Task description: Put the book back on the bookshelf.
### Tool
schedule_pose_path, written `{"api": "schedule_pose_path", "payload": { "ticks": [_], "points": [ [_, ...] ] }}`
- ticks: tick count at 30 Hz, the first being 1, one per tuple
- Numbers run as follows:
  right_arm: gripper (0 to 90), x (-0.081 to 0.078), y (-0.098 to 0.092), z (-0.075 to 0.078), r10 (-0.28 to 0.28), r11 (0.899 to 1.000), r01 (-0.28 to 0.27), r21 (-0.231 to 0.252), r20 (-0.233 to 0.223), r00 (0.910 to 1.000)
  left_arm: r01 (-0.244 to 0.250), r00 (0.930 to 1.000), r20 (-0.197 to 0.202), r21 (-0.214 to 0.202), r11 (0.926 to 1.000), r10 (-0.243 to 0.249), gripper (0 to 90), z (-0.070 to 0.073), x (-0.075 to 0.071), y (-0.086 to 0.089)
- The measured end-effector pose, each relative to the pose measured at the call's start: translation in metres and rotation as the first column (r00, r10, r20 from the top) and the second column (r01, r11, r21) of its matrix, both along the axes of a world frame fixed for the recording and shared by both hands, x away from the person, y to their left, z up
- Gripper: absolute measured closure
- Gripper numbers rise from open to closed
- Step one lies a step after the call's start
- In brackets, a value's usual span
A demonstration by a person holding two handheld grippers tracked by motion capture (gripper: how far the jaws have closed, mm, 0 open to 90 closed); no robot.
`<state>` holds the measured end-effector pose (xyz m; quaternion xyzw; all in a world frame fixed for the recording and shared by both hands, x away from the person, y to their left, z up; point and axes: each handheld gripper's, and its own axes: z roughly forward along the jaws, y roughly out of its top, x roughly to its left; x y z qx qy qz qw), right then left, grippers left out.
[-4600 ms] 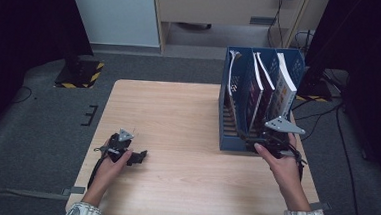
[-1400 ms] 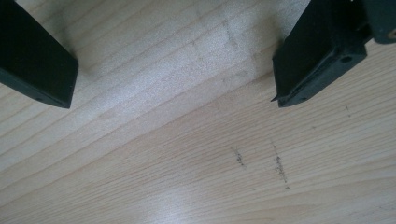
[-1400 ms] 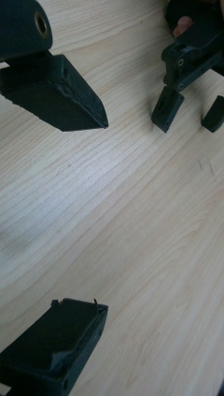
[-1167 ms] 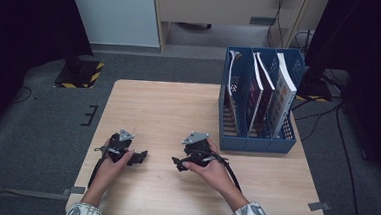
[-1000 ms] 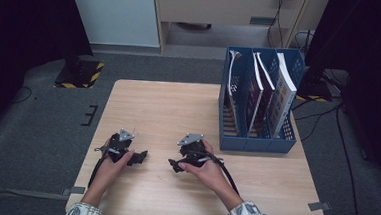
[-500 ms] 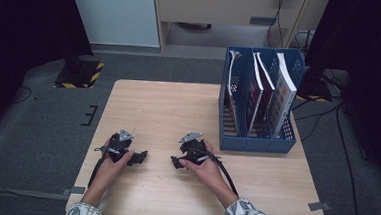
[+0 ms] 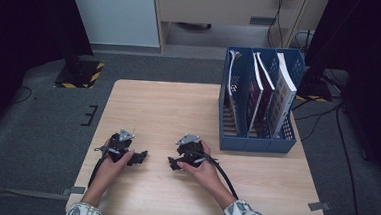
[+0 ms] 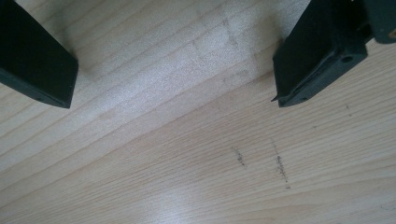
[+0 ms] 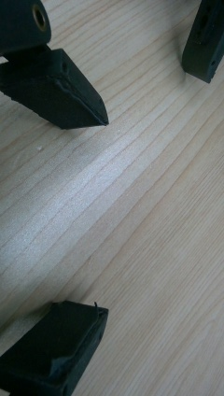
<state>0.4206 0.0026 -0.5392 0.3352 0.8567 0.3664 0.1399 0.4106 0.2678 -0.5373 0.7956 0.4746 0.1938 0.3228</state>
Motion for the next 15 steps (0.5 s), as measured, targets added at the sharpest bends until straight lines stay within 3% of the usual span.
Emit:
{"api": "schedule_pose_path", "payload": {
  "ticks": [8,15],
  "points": [
    [5.8,-0.003,0.0046,0.0,0.037,0.999,-0.037,-0.007,-0.004,0.9993,0.0,1.0,0.0,0.0,1.0,0.0,0.0,0.0,-0.0001,-0.0001],
    [3.5,-0.0034,0.0048,-0.0004,0.018,1.0,-0.018,-0.008,-0.011,0.9998,0.012,0.9999,0.0,0.001,0.9999,-0.012,0.0,0.0,-0.0004,-0.0003]
  ]
}}
